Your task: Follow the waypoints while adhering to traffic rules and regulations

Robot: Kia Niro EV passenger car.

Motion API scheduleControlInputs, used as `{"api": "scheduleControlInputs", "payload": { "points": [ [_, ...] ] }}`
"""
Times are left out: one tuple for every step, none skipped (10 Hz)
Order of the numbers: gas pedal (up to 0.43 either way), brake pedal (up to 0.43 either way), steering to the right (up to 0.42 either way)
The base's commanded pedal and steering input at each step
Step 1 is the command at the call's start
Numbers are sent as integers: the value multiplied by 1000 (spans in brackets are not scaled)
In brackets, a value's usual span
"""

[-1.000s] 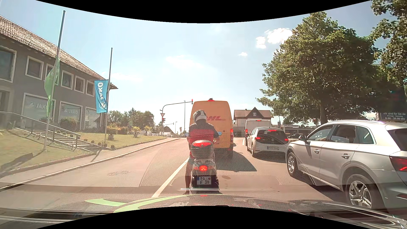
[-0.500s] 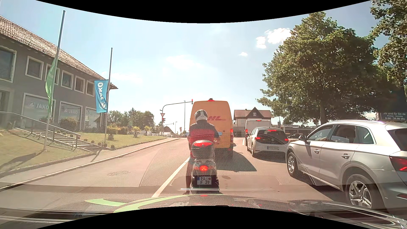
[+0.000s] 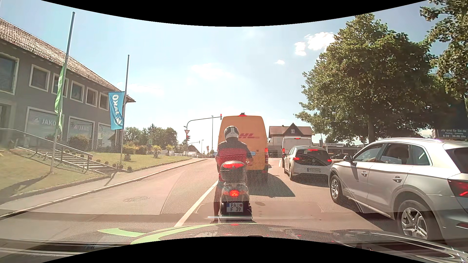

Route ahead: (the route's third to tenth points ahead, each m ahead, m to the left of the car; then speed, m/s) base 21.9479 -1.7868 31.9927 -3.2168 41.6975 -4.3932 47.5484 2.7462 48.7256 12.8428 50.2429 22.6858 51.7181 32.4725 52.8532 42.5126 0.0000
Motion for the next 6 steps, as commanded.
{"api": "scheduleControlInputs", "payload": {
  "points": [
    [0, 250, 19],
    [0, 250, 19],
    [0, 250, 19],
    [0, 250, 19],
    [0, 250, 19],
    [0, 250, 19]
  ]
}}
